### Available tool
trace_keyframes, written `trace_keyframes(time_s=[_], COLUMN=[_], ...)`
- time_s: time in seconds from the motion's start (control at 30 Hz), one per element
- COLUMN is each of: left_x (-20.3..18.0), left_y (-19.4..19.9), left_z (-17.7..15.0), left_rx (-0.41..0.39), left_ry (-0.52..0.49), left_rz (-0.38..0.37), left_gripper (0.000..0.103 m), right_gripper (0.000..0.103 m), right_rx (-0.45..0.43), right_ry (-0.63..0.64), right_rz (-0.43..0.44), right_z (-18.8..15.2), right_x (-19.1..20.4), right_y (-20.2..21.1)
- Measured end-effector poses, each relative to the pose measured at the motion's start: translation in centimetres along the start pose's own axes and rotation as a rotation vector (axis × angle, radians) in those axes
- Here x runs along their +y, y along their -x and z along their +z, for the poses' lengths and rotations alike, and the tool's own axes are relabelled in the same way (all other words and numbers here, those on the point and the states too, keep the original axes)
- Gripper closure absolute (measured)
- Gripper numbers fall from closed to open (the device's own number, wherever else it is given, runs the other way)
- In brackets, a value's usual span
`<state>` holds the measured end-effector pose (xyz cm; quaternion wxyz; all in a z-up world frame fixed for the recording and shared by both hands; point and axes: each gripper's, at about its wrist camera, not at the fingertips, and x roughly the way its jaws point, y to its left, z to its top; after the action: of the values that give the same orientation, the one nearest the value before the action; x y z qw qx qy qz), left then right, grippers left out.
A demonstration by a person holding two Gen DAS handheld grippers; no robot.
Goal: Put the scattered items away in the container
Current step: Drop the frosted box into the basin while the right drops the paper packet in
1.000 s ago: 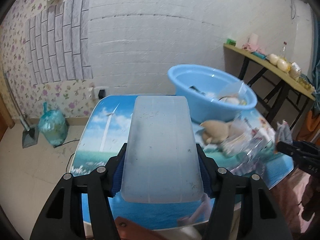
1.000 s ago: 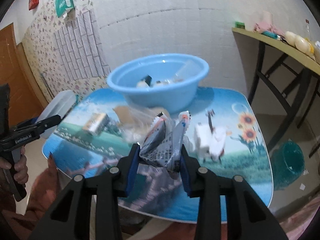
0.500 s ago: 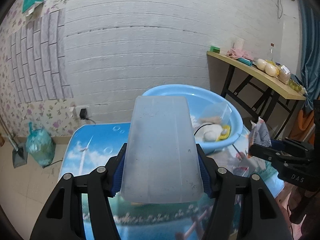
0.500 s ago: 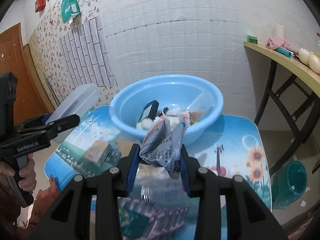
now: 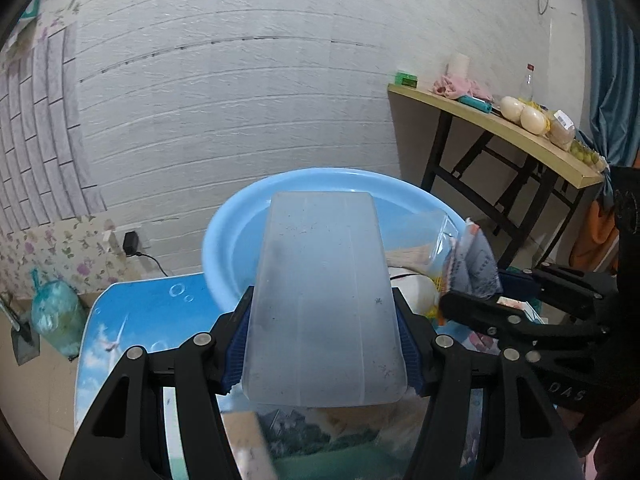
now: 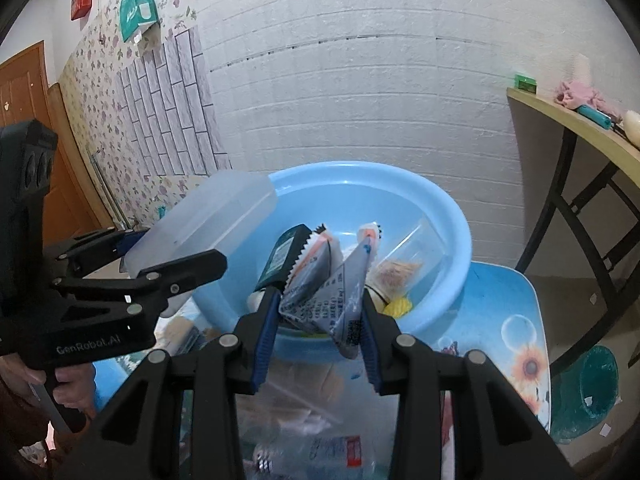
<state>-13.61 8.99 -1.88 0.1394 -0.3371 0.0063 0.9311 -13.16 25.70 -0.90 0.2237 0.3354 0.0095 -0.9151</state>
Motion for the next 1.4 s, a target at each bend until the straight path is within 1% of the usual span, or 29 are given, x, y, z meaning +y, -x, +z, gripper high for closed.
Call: trace_keyframes(time_s=[0.1, 0.23, 0.37, 0.5, 0.63, 0.87, 1.07, 1.1, 1.17, 1.27, 1.4], left_x=[-0.1, 0.0, 0.2, 0.4, 0.4, 0.6, 0.8, 0.9, 1.3, 2.0, 3.2], left_y=[-1.0, -1.7, -1.5, -0.7, 0.2, 2.0, 3.9, 4.2, 5.1, 6.1, 7.4], left_z=[0.1, -0.1, -0.2, -0.5, -0.9, -1.8, -2.4, -2.6, -3.2, -4.1, -5.6], left_rx=[0.017, 0.041, 0.038, 0.031, 0.031, 0.027, 0.006, 0.004, 0.001, -0.002, 0.006], left_ry=[-0.004, 0.004, 0.001, 0.006, 0.011, 0.034, 0.039, 0.041, 0.049, 0.062, 0.103], left_rz=[-0.010, -0.025, -0.024, -0.020, -0.016, 0.000, 0.017, 0.023, 0.038, 0.059, 0.094], left_gripper=[0.042, 0.041, 0.041, 0.041, 0.039, 0.038, 0.038, 0.036, 0.026, 0.021, 0.014], right_gripper=[0.066, 0.064, 0.064, 0.063, 0.061, 0.061, 0.061, 0.061, 0.061, 0.061, 0.061], right_rx=[0.003, 0.028, 0.051, 0.047, 0.051, 0.033, 0.034, 0.034, 0.028, 0.033, 0.039], right_ry=[-0.002, -0.026, -0.052, -0.043, -0.061, -0.079, -0.080, -0.076, -0.062, -0.058, -0.082], right_rz=[0.002, 0.028, 0.041, 0.027, 0.020, 0.009, -0.007, -0.020, -0.053, -0.095, -0.110], right_z=[0.3, 0.7, 0.6, 0.4, 0.3, -0.2, -0.9, -1.1, -1.4, -1.9, -2.7], right_x=[-0.4, -0.9, -1.2, -0.9, -0.8, -0.4, 0.2, 0.2, 0.5, 0.5, 0.5], right_y=[-0.8, -1.8, -2.4, -1.9, -1.2, 0.6, 2.2, 2.4, 2.9, 3.5, 4.3])
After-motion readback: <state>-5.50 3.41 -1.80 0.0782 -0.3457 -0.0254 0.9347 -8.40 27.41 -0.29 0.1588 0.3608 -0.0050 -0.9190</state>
